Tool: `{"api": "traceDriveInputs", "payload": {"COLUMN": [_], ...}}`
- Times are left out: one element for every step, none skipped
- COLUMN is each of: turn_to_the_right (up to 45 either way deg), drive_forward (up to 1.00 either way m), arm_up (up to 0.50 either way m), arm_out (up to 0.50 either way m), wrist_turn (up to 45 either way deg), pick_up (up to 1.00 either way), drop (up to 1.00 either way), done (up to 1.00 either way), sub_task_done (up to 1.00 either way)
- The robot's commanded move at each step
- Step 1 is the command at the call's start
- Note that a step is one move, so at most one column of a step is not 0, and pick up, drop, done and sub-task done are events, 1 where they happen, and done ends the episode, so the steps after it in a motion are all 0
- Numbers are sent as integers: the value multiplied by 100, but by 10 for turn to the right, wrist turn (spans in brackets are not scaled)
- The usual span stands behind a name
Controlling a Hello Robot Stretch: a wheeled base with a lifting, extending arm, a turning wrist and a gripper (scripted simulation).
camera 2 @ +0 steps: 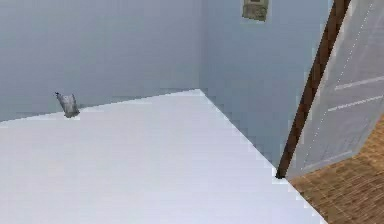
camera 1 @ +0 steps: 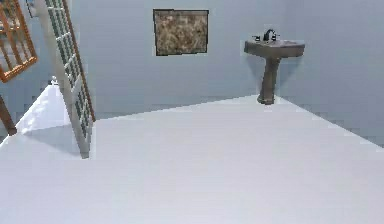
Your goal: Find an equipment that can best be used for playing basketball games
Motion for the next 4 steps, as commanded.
{"api": "traceDriveInputs", "payload": {"turn_to_the_right": [450, 120, 0, -450], "drive_forward": [0, 0, 5, 0], "arm_up": [0, 0, 0, 0], "arm_out": [0, 0, 0, 0], "wrist_turn": [0, 0, 0, 0], "pick_up": [0, 0, 0, 0], "drop": [0, 0, 0, 0], "done": [0, 0, 0, 0], "sub_task_done": [0, 0, 0, 0]}}
